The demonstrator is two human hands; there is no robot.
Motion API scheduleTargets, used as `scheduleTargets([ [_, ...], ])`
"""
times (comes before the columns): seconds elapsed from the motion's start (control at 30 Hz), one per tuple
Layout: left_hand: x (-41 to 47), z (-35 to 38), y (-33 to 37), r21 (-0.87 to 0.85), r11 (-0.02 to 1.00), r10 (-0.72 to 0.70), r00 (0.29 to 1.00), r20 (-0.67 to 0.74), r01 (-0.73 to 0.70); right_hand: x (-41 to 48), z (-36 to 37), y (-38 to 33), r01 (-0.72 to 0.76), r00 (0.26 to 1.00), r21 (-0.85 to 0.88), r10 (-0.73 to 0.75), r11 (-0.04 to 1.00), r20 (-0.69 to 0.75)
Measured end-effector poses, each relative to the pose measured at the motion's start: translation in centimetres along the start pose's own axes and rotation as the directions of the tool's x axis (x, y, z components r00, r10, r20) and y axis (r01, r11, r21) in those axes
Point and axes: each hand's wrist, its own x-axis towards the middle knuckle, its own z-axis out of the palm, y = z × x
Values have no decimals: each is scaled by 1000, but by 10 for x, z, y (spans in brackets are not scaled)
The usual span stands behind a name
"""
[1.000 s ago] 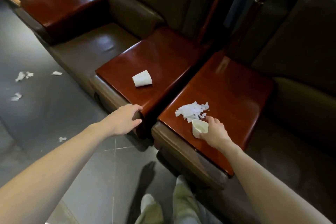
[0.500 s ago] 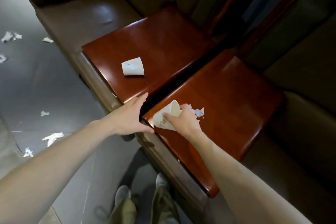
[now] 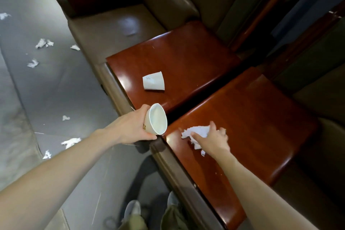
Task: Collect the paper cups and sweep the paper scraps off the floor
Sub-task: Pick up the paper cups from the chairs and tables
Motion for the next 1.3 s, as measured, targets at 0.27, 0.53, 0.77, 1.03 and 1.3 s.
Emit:
scheduleTargets([
  [0.27,-1,-13,-30,33,995,-98,994,-44,99,43,31,-4,-123,991,86,117,989,68],
  [0.53,6,-10,-35,-14,998,-58,995,-76,57,49,24,-23,84,992,375,-42,923,-120],
  [0.77,1,-33,21,-256,946,178,979,-97,-197,-27,-67,-109,483,875,594,-332,643,-352],
  [1.03,-21,-61,51,-253,950,161,980,-118,-186,-96,-71,-137,681,724,179,-617,710,-309],
  [1.3,-27,-61,61,-304,934,153,979,-136,-188,-111,-70,-123,619,777,249,-537,745,-327],
])
